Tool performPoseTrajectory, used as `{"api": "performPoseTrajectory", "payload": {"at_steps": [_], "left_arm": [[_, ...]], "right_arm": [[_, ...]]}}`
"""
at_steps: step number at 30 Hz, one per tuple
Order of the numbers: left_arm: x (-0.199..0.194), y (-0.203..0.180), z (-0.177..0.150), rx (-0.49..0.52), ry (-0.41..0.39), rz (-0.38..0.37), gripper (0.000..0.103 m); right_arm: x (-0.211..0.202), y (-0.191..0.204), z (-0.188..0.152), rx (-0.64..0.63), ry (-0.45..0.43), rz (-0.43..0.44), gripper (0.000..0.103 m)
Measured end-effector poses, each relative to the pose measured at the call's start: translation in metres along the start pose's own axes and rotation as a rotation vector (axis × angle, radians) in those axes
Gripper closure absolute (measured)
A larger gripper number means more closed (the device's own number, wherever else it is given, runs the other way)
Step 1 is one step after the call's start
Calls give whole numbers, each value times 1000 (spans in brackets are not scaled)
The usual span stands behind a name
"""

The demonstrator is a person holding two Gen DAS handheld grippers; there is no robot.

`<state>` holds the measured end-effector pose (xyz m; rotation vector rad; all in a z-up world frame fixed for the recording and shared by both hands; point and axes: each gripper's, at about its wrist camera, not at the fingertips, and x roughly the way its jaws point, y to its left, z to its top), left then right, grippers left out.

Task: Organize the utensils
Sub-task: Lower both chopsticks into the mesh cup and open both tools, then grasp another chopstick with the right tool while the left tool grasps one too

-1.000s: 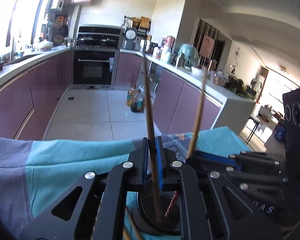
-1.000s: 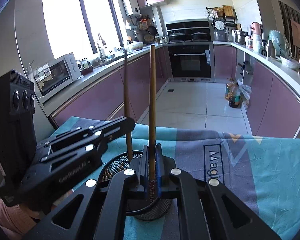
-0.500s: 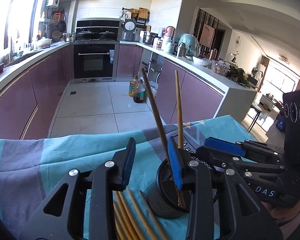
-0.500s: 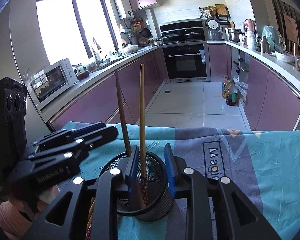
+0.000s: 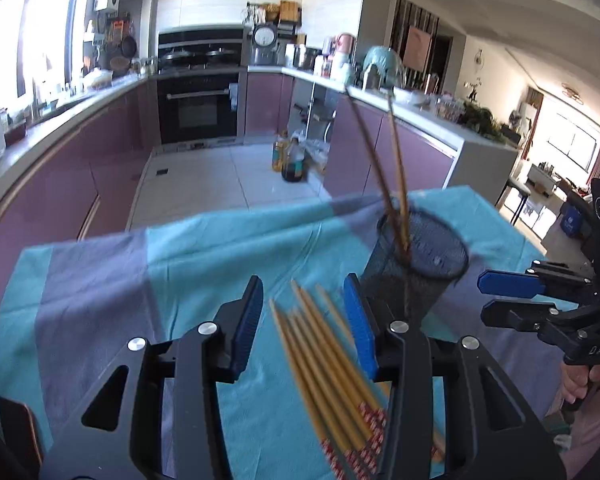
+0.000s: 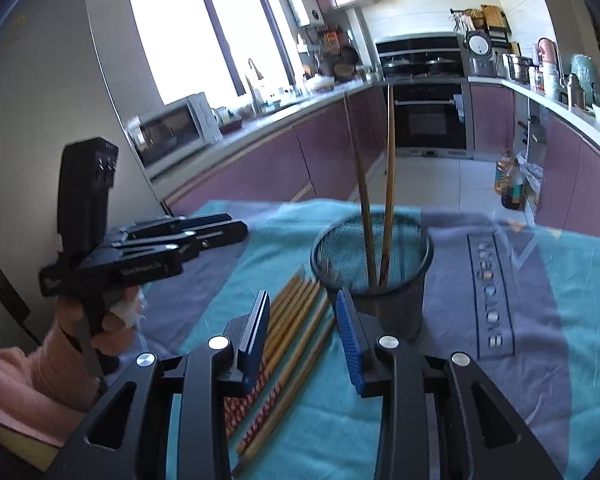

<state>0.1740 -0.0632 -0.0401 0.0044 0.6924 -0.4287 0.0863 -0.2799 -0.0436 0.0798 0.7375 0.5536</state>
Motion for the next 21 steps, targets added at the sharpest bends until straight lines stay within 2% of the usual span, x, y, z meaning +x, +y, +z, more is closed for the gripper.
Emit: {"api": "performPoseTrajectory", "payload": {"at_steps": [5,9,21], "left_arm": [[9,18,-41,-19,104,14,63],[11,24,-67,-27,142,9,63],[29,-5,-80,28,205,17,63]], "right_arm": [[31,-4,-18,69,93,4,70],[48,0,-26,69,127,-40,70],[65,6,-37,69,144,-147,77]]}}
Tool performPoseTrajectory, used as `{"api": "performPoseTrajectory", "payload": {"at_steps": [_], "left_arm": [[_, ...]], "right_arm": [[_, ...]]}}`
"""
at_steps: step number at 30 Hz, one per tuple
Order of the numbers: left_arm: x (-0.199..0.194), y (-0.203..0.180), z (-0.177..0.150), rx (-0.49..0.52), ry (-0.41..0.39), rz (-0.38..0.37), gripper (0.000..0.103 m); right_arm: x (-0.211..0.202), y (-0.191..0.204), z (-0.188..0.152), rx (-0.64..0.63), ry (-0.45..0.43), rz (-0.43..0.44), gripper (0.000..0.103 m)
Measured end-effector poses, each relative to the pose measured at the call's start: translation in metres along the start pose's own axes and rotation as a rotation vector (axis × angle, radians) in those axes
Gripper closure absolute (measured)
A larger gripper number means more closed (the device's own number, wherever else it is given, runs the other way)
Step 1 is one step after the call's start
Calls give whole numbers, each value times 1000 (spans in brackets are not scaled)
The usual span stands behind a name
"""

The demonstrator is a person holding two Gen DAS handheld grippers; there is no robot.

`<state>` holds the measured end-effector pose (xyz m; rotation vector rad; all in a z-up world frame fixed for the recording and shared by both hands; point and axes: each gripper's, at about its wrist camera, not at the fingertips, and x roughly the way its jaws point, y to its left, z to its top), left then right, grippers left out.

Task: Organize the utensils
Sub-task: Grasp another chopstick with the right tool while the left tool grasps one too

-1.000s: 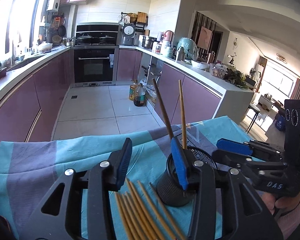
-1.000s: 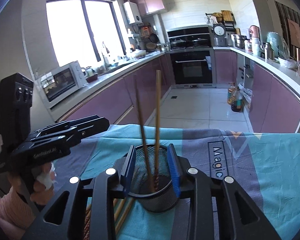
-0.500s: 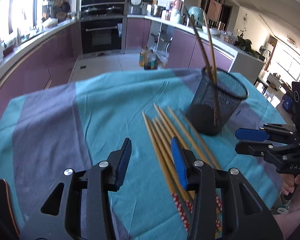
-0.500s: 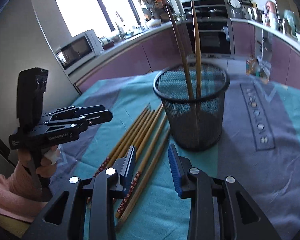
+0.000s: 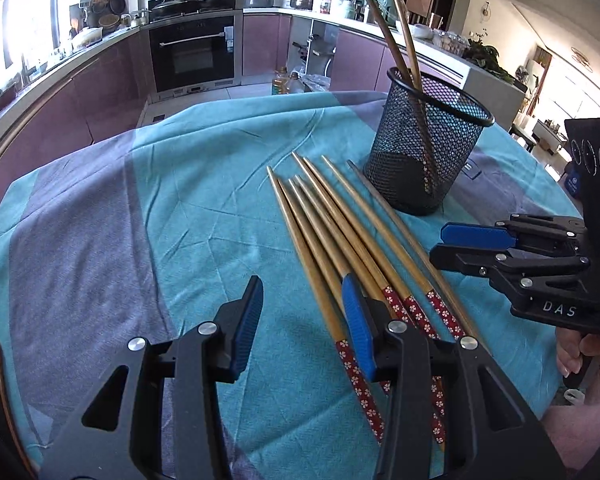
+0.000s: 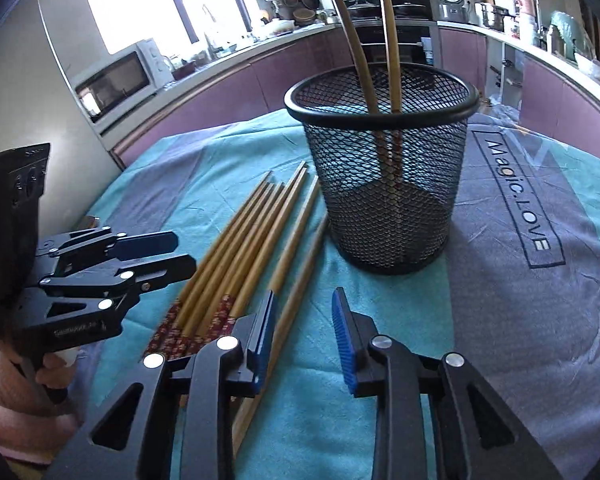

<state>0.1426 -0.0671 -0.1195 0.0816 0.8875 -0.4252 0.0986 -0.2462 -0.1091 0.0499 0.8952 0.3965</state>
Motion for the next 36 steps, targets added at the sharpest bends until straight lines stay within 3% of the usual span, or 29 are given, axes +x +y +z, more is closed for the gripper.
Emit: {"api": "performPoseTrajectory", "payload": {"at_steps": [22,25,28,31,36], "left_arm": [[21,-6,11,9,38,48,66],[26,-7,15,12,43,52,71],[30,-6,18,-1,45,54,79],[30,-1,19,-50,50,10,91],[28,4,17,-104,39,-7,95]], "right_arm": [[23,18,9,-43,22,-87,80],[25,18,10,-36,18,-89,80],[26,17,9,-14,17,-63,91],[25,11,9,17,14,-30,94],[18,0,7,70,-5,2,97]]}}
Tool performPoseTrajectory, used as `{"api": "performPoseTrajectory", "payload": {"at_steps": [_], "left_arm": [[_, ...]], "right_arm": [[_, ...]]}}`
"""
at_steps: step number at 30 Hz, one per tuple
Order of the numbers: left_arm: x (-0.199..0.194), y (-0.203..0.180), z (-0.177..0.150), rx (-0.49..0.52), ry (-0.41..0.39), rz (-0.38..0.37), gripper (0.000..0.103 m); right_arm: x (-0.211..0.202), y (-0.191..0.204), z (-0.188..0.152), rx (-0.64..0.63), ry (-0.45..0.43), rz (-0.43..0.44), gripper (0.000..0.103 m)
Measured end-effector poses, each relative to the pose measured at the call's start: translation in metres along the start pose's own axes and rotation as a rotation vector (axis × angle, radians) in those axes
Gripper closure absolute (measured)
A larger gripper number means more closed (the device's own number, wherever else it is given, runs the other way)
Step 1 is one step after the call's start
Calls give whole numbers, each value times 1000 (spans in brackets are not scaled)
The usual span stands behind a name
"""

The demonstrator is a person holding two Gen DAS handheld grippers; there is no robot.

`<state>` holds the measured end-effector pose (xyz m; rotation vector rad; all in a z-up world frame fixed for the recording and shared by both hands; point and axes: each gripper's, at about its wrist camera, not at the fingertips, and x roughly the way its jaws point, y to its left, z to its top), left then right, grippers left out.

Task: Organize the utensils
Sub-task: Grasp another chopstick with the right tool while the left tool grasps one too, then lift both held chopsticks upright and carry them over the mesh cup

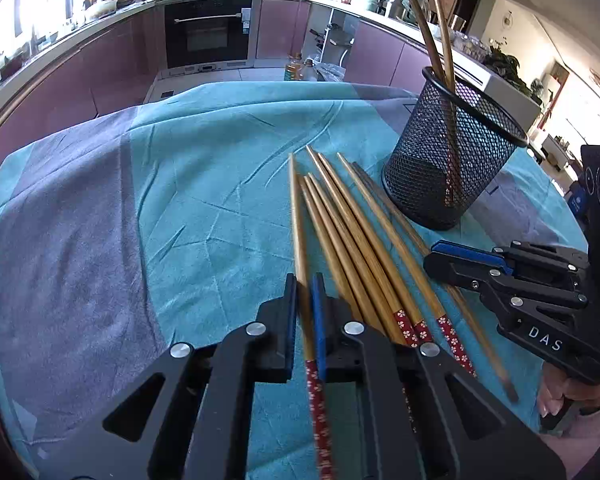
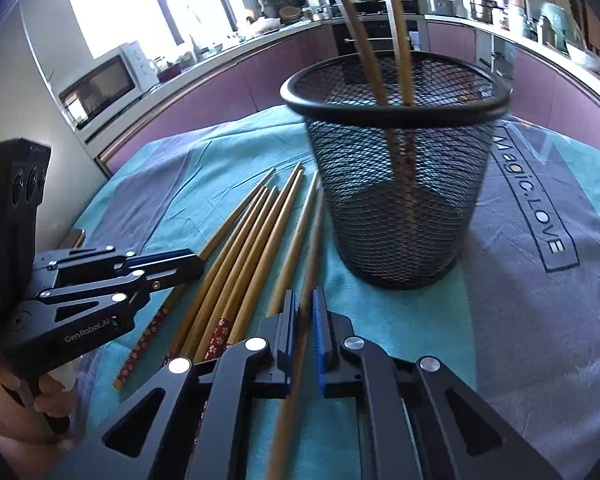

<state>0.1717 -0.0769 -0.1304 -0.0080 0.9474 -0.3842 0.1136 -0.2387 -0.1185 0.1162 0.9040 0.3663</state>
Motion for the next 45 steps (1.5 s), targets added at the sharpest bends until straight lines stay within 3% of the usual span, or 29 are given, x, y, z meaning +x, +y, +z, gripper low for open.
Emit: {"api": "performPoseTrajectory", "payload": {"at_steps": [7,18,29,31,39,45], "left_arm": [[-12,-4,-2,10,-21,-29,95],[-5,-18,-14,89,32,-44,95],[11,-6,7,76,67,-103,90],[12,-5,9,69,66,-92,95],[-9,-7,9,64,10,-107,96],[-50,-12,20,72,-82,-182,96]], "right_arm": [[-17,7,0,-45,-27,46,97],[-6,15,-4,-99,45,31,97],[2,16,3,-103,58,46,97],[-3,17,2,-109,43,53,97],[-42,19,7,-133,-52,82,97],[-77,16,16,-132,-145,103,97]]}}
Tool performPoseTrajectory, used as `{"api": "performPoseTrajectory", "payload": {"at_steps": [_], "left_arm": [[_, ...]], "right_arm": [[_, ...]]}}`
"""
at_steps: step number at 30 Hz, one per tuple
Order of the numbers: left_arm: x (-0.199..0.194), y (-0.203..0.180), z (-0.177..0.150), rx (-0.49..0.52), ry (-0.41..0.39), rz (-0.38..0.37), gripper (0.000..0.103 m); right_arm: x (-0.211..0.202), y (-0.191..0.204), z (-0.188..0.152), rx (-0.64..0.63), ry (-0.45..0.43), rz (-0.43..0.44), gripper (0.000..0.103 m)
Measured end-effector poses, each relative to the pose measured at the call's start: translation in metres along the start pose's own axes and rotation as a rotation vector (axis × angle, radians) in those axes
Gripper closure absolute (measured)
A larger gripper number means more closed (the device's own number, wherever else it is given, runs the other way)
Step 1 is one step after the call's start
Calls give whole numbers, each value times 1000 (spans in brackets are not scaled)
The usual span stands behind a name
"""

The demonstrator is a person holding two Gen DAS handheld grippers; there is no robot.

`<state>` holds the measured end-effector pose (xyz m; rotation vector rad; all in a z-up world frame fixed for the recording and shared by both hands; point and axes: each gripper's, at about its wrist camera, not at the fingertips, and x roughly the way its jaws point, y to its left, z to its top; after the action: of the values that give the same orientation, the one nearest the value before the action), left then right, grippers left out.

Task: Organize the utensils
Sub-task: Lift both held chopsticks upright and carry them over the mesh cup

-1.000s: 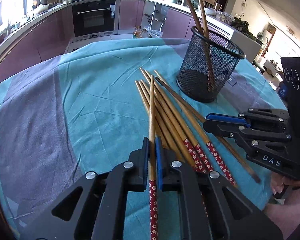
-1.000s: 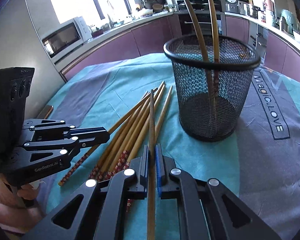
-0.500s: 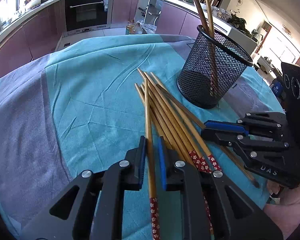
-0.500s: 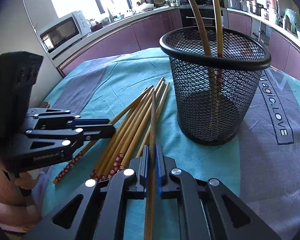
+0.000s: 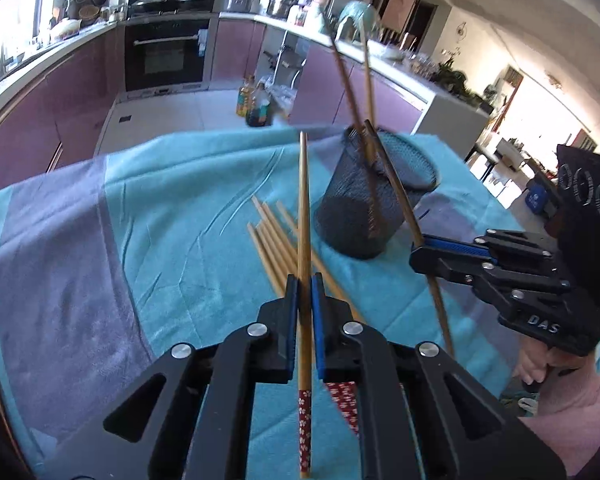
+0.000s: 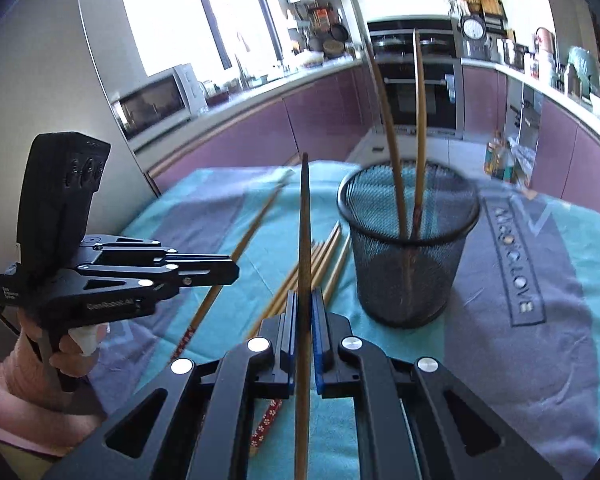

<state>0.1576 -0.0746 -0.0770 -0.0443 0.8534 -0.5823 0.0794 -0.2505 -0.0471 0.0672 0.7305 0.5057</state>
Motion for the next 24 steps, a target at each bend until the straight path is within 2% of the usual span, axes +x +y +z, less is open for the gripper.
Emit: {"api": "performPoseTrajectory", "payload": {"at_steps": [9,24], "left_arm": [[-52,-16,25,15,-130,-96,96],[-88,-46,96,6,-316,-140,96]], "right_arm": [[-39,-9,20,6,-119,7,97],[-90,-29,86,-31,-299,-37,97]]}}
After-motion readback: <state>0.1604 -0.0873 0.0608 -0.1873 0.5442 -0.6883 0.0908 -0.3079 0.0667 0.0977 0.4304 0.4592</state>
